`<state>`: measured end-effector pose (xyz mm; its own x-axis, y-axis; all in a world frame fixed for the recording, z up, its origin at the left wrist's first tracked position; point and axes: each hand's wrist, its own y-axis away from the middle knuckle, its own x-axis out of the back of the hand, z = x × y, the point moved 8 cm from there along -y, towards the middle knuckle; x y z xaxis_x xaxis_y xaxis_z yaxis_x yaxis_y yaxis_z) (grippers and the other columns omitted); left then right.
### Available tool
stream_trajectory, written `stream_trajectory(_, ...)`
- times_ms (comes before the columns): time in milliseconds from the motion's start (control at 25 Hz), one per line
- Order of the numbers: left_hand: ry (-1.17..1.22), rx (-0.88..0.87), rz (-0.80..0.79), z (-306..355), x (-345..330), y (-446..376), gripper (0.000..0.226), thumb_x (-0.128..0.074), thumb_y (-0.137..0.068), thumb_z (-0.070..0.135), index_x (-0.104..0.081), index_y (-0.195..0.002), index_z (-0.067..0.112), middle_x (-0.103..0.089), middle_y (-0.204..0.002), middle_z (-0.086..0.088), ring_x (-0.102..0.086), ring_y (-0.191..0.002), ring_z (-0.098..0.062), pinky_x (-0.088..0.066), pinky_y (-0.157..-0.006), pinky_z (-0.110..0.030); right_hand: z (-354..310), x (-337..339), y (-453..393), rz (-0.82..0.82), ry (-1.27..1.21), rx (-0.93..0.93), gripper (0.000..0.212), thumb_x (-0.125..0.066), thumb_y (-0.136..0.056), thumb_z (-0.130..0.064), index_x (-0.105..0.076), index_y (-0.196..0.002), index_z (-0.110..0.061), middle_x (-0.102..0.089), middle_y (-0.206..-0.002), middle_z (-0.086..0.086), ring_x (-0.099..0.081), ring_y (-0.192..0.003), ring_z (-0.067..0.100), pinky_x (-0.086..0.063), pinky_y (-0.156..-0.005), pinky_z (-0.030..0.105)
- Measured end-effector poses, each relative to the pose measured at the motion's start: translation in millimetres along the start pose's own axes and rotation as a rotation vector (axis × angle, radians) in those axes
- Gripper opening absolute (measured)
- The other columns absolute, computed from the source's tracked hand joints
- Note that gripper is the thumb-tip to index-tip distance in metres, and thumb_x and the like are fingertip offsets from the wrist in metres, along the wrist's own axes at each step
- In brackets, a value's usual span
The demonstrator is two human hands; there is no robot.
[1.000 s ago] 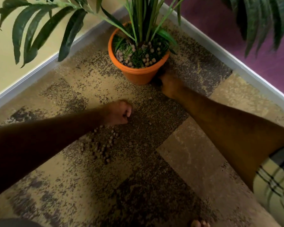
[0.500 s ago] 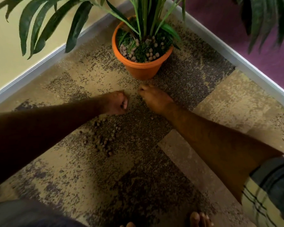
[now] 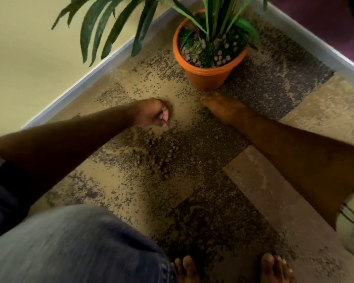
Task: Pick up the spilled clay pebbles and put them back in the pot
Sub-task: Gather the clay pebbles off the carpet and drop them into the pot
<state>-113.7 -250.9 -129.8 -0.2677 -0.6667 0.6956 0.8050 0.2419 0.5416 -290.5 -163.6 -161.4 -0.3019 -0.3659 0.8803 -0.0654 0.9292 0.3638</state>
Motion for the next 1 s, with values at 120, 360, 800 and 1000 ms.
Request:
stream_trajectory(120,0.14,0.07,0.12,-6.1,-0.6,34.8,0.013,-0.073,-0.089,0.015,-0.067,-0.098,0.022,-0.07,-0.099,0.005,-0.065,-0.091,-0.008,-0.054,-0.085,-0.032,-2.5,4.3,1.9,0.017,0.06,-0.024,0.04,-0.039,-0.105,-0.017,-0.046,-0.144,-0.013,-0.039,-0.153,0.016,-0.037,-0.14,0.035,-0.031,-0.115,0.043)
stream_trajectory(360,0.118,0.098,0.151,7.0,-51.7,53.2,0.018,-0.067,-0.094,0.015,-0.068,-0.112,0.019,-0.063,-0.13,0.0,-0.062,-0.11,-0.012,-0.052,-0.102,-0.041,3.0,-1.4,32.6,-0.052,0.104,0.017,0.041,-0.046,-0.099,-0.005,-0.054,-0.138,-0.014,-0.038,-0.154,0.015,-0.036,-0.14,0.033,-0.032,-0.114,0.039)
stream_trajectory(800,-0.116,-0.015,0.24,26.6,-105.2,24.9,0.028,-0.062,-0.097,0.015,-0.067,-0.125,0.016,-0.055,-0.132,-0.002,-0.057,-0.111,-0.013,-0.048,-0.093,-0.021,7.9,0.9,43.3,0.038,-0.33,-0.315,0.025,-0.059,-0.095,-0.007,-0.069,-0.118,-0.008,-0.059,-0.133,0.013,-0.059,-0.119,0.028,-0.05,-0.098,0.035)
stream_trajectory(1000,-0.142,-0.027,0.152,20.5,-104.9,16.0,0.021,-0.061,-0.097,0.017,-0.066,-0.118,0.018,-0.053,-0.126,-0.002,-0.057,-0.102,-0.012,-0.046,-0.079,-0.021,-5.9,-11.7,75.6,0.385,-1.023,-0.527,0.023,-0.073,-0.086,-0.011,-0.076,-0.109,-0.013,-0.076,-0.101,0.002,-0.063,-0.067,-0.011,-0.045,-0.053,0.003)
